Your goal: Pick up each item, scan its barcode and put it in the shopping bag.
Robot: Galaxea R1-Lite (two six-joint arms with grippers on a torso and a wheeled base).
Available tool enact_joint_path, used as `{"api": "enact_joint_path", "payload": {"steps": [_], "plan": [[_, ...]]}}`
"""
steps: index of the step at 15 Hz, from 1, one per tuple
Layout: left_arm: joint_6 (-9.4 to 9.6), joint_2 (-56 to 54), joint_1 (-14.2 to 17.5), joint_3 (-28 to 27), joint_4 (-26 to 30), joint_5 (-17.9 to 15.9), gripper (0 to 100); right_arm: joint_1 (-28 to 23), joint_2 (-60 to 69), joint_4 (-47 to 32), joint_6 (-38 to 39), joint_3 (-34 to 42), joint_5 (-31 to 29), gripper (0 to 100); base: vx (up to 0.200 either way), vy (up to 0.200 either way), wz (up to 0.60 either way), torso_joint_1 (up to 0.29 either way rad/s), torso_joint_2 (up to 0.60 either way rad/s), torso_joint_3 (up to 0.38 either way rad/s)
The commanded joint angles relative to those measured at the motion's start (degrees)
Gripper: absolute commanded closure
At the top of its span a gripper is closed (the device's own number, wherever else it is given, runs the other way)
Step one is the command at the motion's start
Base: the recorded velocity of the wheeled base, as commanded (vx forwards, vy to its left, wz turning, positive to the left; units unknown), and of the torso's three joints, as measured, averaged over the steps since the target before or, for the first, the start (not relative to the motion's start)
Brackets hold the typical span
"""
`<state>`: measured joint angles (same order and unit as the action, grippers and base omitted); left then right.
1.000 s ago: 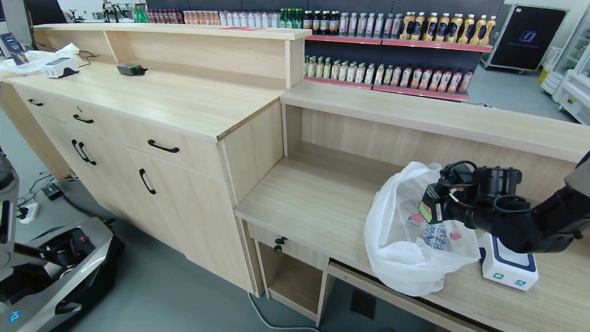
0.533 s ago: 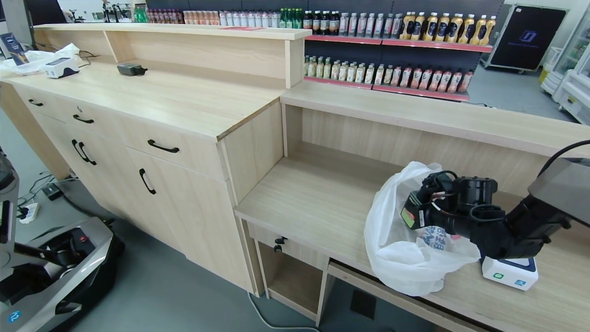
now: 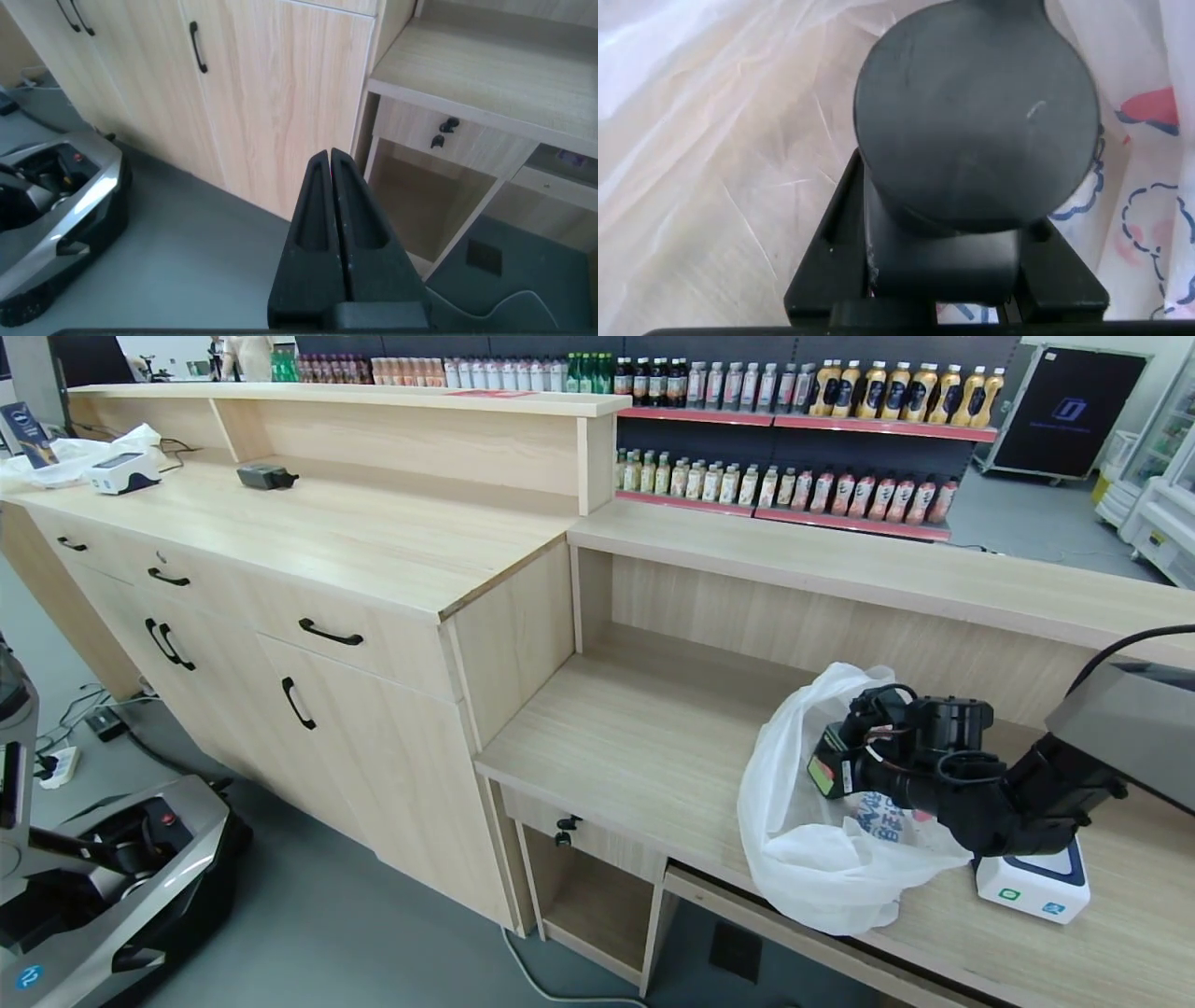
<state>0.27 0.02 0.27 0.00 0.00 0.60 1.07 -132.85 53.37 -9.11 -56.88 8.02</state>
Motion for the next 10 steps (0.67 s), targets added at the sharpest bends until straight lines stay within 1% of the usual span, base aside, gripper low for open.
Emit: {"api": "enact_joint_path", "payload": {"steps": [1,2,3,7,10], "plan": [[0.0,0.0,0.0,0.0,0.0,0.0,100,0.0,-0.7,0.3,0.0,0.2,0.0,100,0.0,0.0,0.0,0.0,0.0,0.0],[0.0,0.0,0.0,0.0,0.0,0.0,100,-0.1,-0.8,0.3,0.0,0.3,0.2,100,0.0,0.0,0.0,0.0,0.0,0.0],[0.0,0.0,0.0,0.0,0.0,0.0,100,-0.2,-1.0,0.3,0.0,0.3,0.2,0,0.0,0.0,0.0,0.0,0.0,0.0],[0.0,0.0,0.0,0.0,0.0,0.0,100,-0.3,-0.5,0.3,0.8,0.5,0.3,0,0.0,0.0,0.0,0.0,0.0,0.0],[0.0,0.0,0.0,0.0,0.0,0.0,100,0.9,5.4,-0.2,2.0,2.7,0.7,0,0.0,0.0,0.0,0.0,0.0,0.0]]}}
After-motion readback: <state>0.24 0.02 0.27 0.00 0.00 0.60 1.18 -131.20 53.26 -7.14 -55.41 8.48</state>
